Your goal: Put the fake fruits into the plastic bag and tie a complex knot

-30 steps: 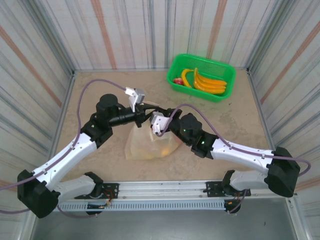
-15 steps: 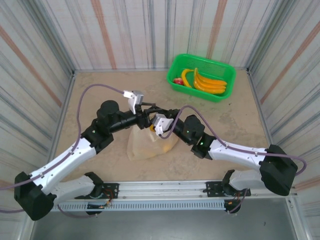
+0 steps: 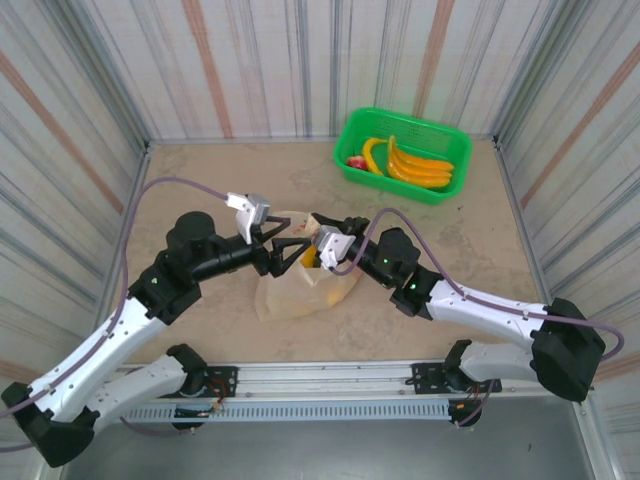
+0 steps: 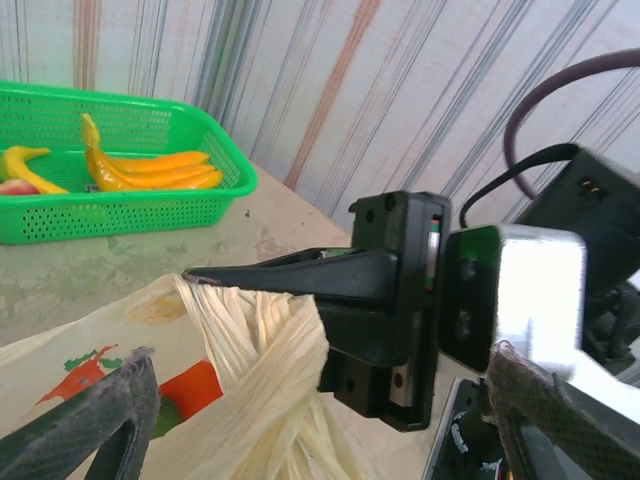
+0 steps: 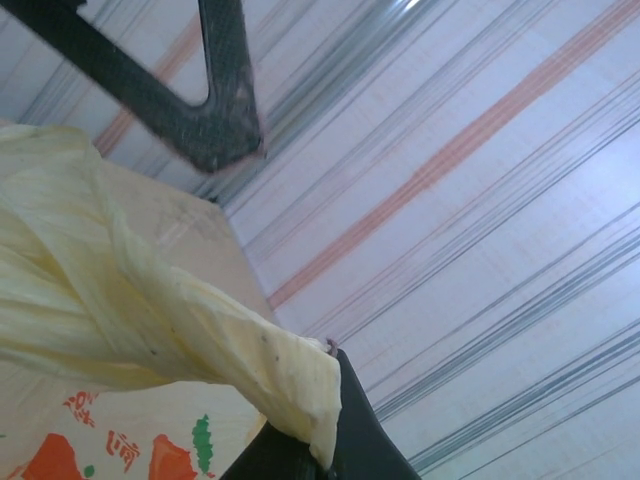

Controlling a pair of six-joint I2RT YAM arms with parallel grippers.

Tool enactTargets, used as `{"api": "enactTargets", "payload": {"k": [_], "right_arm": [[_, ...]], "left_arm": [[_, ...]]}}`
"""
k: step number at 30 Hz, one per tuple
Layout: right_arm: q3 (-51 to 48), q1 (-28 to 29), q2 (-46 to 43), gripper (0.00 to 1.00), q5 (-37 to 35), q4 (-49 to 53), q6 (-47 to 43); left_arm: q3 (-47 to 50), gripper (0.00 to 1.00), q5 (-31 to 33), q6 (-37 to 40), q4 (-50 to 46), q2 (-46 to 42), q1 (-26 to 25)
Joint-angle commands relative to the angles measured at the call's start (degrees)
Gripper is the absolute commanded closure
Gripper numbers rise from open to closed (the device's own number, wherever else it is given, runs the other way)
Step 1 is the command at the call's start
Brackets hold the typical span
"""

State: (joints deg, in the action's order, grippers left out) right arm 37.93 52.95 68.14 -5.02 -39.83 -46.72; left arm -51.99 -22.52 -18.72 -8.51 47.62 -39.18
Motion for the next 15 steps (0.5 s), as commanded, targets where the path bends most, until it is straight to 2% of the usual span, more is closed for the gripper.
{"api": "enactTargets", "payload": {"k": [1,4,7,10,12,15], "right_arm": [[-0.5,-0.6,-1.0,1.0,0.1,-2.7,1.9],[-0.4,-0.6,-1.0,1.0,0.5,-3.2,2.0],[-0.3,-0.6,-1.1,1.0,1.2,-2.9,2.1],[-0.1,-0.4,-1.3,1.0,1.9,-2.3,2.2],[0.0,-0.3,-1.4,1.0,2.1,-1.9,2.2],[0.3,-0.3,-1.3,1.0,2.3,-1.3,2.2]], "left_arm": [[-4.3,0.15,-0.6,-1.5,-2.6,-1.1,3.7],[-7.2,0.26,-3.1,-7.5,-7.7,4.3,10.3],[-8.6,0.43,-15.6,-15.5,-7.3,12.7,16.1],[-8.5,0.54,-24.1,-21.6,-2.3,19.8,16.3],[-9.0,0.58,-28.7,-24.9,0.9,23.5,15.8],[-10.4,0.56,-32.8,-27.5,1.4,27.8,14.7]]}}
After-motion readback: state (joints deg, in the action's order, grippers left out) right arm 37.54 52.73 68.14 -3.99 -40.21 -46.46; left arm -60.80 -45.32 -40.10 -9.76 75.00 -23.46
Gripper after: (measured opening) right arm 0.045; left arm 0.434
